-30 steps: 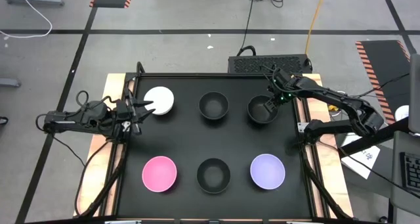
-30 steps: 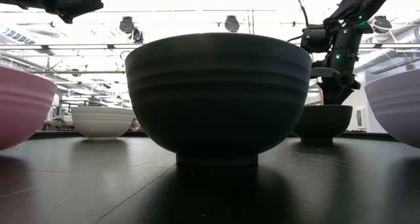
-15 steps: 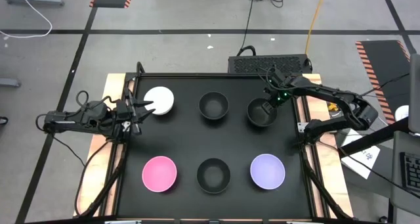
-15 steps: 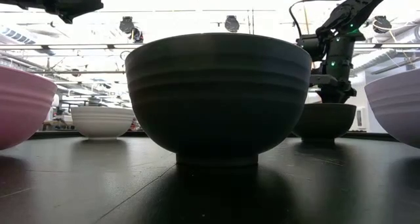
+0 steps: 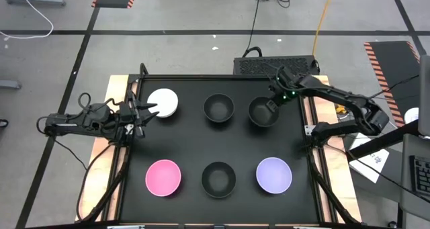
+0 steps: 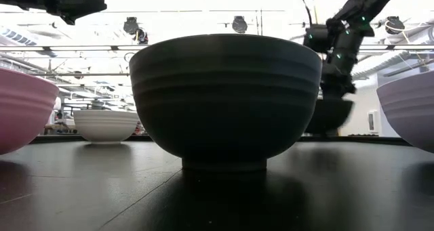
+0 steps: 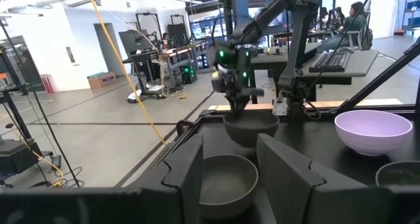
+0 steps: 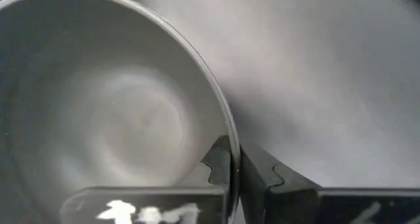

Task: Nest bowls inside each other
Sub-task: Stack the top right black bowl on top of the bottom black bowl

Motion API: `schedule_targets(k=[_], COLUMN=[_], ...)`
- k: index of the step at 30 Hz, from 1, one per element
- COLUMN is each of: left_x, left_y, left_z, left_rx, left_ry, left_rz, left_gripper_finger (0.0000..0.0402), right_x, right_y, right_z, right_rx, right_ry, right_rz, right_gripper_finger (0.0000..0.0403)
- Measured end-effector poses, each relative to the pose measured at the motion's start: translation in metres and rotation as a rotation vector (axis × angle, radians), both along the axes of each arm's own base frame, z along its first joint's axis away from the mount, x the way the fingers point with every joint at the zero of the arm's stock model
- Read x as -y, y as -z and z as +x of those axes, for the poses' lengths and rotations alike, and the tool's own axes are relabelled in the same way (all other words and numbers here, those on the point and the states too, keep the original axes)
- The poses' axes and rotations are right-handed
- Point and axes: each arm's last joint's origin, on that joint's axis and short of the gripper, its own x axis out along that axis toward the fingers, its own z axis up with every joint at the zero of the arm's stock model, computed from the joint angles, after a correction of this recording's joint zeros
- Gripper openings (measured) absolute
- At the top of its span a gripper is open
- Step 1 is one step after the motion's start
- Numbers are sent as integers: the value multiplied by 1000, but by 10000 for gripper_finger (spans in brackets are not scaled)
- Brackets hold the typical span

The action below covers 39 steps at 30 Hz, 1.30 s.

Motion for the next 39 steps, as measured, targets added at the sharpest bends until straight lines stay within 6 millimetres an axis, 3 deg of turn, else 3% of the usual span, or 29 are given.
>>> schedule_targets(k=[6, 11, 15, 24, 28, 39], left_x=[0, 0, 0, 0, 0, 0], left_y=[1, 2, 2, 2, 2, 2], left_z=[0, 0, 0, 0, 0, 0], left_rx=[-14, -12, -12, -12, -12, -11], left_ry=[0, 0, 0, 0, 0, -1], left_rz=[-5, -12, -13, -16, -16, -20], left_gripper_finger=[147, 147, 147, 147, 147, 147], right_x=[-12, -43, -69, -115, -136, -184], right_y=[-52, -91, -109, -99, -92, -96], right_z=[33, 60, 80, 140, 162, 177], right_rx=[147, 253, 309, 220, 141, 158], right_ry=[-138, -270, -352, -491, -535, -624], right_rz=[-64, -97, -82, 25, -11, -3], right_gripper_finger=[1, 1, 0, 0, 0, 0])
